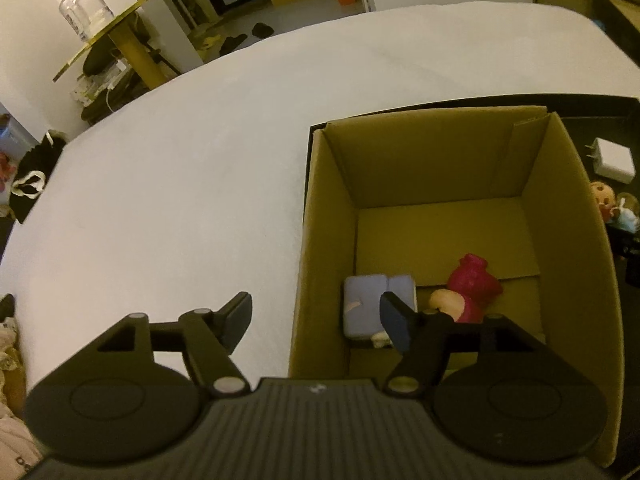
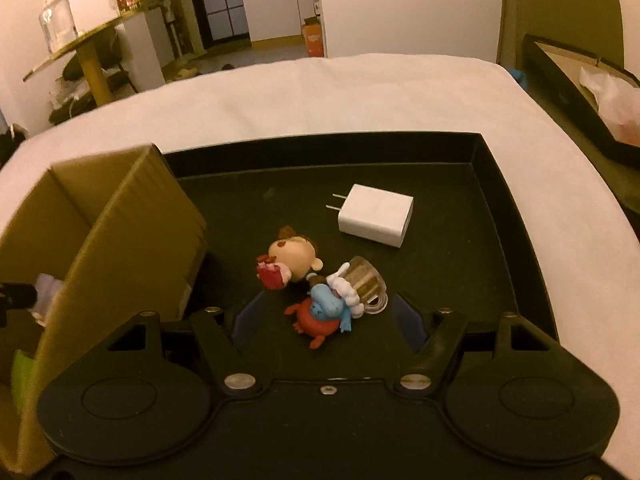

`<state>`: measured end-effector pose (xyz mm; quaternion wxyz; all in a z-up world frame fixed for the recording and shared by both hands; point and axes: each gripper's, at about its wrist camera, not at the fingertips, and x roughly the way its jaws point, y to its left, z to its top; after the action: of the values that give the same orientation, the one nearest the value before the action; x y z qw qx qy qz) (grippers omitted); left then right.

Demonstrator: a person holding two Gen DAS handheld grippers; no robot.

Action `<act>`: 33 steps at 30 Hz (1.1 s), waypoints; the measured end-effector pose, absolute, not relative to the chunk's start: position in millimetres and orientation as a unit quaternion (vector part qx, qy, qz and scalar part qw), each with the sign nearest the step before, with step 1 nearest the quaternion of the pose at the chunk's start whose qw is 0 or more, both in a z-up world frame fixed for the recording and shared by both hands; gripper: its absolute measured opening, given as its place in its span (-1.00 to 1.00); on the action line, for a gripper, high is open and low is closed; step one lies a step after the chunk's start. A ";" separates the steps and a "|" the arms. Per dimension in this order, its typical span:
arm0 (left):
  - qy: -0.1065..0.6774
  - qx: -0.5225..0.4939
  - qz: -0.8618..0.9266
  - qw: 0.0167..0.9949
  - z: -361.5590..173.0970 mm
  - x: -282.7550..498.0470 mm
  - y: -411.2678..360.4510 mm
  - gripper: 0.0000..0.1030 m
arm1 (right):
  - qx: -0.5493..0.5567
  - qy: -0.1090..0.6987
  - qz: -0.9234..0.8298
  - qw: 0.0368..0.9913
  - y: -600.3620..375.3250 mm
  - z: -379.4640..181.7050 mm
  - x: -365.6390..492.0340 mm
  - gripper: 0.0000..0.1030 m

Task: Organize rigid objects
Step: 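Move the right gripper to the brown-haired doll figure and grasp it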

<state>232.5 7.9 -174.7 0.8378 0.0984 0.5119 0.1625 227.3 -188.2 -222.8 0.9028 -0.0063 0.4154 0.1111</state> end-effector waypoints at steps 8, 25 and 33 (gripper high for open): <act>0.515 0.128 0.175 0.829 -178.1 241.6 -4.6 0.39 | -0.022 0.428 0.093 0.899 -186.6 -235.3 235.9 0.32; 0.509 0.149 0.206 0.823 -171.2 240.6 -9.4 0.45 | 0.025 0.420 0.075 0.904 -213.0 -215.1 229.6 0.20; 0.506 0.146 0.211 0.823 -167.4 236.5 -3.2 0.46 | 0.032 0.409 0.066 0.910 -218.7 -201.7 225.8 0.20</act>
<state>236.5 -3.2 -167.4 0.8233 0.1456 0.5064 0.2109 225.8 -218.7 -201.7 0.9095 0.0316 0.4092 0.0660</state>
